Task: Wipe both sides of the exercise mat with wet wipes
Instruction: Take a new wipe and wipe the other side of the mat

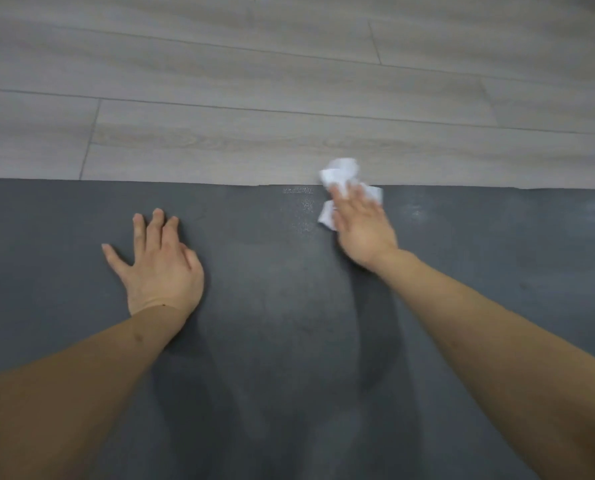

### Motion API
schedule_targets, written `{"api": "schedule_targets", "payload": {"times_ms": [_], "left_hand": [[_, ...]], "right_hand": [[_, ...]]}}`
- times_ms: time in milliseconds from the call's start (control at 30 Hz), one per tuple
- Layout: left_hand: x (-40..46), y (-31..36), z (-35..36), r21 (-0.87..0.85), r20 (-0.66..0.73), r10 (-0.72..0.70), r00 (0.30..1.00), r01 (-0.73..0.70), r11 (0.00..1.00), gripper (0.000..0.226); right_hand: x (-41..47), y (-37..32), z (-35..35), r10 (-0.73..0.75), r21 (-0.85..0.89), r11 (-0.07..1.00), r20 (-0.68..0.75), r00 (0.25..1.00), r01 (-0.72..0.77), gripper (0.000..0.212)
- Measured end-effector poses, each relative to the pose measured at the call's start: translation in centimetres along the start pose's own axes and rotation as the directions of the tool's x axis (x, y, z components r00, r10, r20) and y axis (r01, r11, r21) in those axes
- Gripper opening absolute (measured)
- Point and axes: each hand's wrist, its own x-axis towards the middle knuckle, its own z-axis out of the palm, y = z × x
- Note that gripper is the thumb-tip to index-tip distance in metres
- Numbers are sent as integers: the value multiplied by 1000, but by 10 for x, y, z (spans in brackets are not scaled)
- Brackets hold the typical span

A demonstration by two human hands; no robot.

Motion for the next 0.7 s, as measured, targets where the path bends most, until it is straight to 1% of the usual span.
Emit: {"api": "schedule_targets", "payload": {"times_ms": [67, 133, 200, 267, 333, 433, 467, 500, 567, 633, 700], "left_hand": [[0, 1, -2, 3, -3, 0, 1000, 0, 1000, 54], [1, 3, -3, 5, 12, -1, 1000, 1, 1000, 54], [2, 2, -3, 13, 33, 8, 999, -9, 1000, 55], [2, -2, -3, -4, 66, 25, 998, -24, 1000, 54], [5, -10, -7, -49, 112, 72, 991, -67, 997, 53], [-2, -37, -21, -108, 178, 195, 964, -178, 978, 53], [-11, -50, -26, -97, 177, 187, 966, -172, 980, 53], [-22, -63, -29, -60, 164, 136, 977, -128, 990, 52], [-41, -83, -33, 42, 144, 32, 989, -39, 998, 53], [-47, -90, -31, 86, 122, 18, 992, -29, 996, 54], [-38, -86, -25, 90, 108, 26, 994, -36, 995, 55]], "right_hand": [[-19, 50, -5, 178, 31, 984, -41, 983, -177, 58], [-35, 75, -7, 284, 51, 958, -67, 957, -281, 57], [-38, 68, -3, 329, 60, 944, -76, 941, -325, 56], [-34, 35, 0, 316, 78, 947, -69, 946, -311, 58], [-30, -10, 5, 217, 103, 972, -47, 975, -212, 62], [-21, -92, 14, 35, 134, 990, 18, 999, -37, 67], [-18, -119, 18, -17, 122, 992, 37, 999, 12, 67], [-16, -145, 22, -77, 102, 992, 54, 996, 71, 66], [-14, -187, 25, -254, 80, 966, 121, 960, 246, 63], [-15, -209, 32, -416, 66, 909, 169, 893, 411, 62], [-10, -211, 31, -470, 60, 882, 158, 868, 467, 64]]}}
